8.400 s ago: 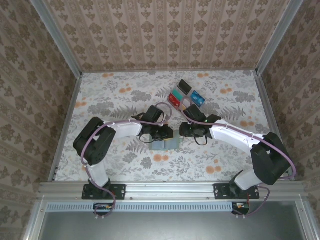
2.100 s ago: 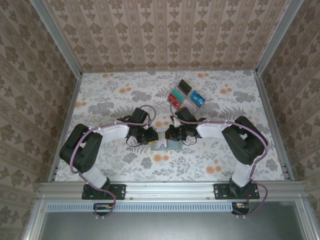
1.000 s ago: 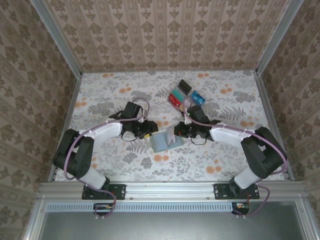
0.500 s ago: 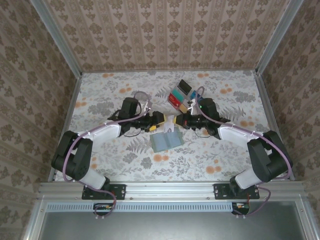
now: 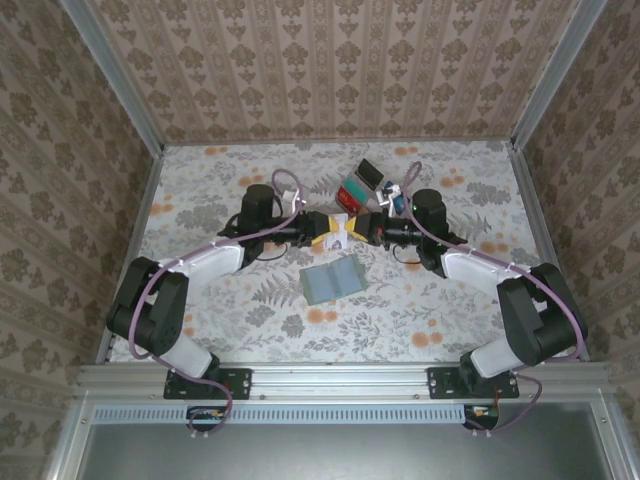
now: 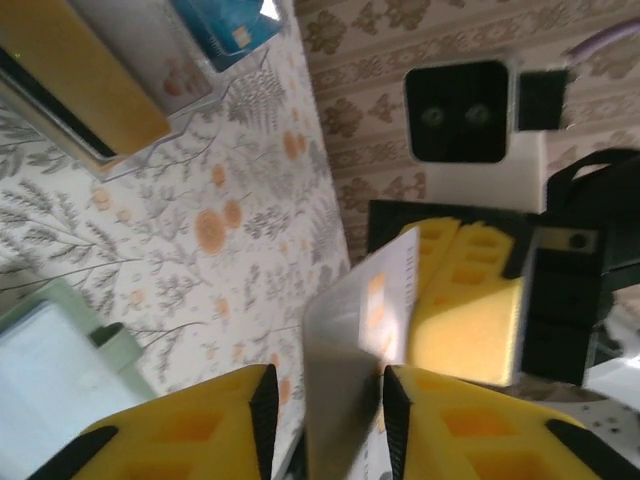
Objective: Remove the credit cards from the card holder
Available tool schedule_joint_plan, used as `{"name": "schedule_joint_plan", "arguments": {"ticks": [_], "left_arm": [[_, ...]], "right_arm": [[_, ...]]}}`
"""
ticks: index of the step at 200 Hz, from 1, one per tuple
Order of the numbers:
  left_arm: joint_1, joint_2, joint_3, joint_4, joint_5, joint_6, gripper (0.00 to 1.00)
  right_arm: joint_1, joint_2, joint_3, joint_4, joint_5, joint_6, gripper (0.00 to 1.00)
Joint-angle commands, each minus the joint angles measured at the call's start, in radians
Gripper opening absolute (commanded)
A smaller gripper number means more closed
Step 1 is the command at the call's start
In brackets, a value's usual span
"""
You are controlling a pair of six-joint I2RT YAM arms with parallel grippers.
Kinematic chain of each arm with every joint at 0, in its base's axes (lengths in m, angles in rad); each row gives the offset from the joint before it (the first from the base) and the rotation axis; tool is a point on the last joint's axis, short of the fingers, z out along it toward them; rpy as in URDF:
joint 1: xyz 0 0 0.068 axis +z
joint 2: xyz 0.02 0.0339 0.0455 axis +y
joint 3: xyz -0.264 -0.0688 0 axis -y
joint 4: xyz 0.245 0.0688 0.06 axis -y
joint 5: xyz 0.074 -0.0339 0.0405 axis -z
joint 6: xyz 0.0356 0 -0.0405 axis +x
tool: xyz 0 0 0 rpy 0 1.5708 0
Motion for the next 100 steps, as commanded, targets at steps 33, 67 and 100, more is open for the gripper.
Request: {"name": "schedule_joint_plan", "arguments": {"ticks": [33,67,100], "left_arm": [[0.018,0.018,-0.036,0.301,0.027,-0.173,0.0],[0.016,0.01,-0.02,0.267,-0.011,-0.162,0.0],[0.014,-0.008,0.003,0.216,-0.044,-0.151,0.0]], "right_arm": [[-0.01,-0.016,-0.022,0.058,-0.029,0.051,0.21],[0.019,-0.022,-0.023,0.099,0.023,0.115,0.51],[0.051,-0.007,-0.01,0.133,0.048,0.156,0.59]]}}
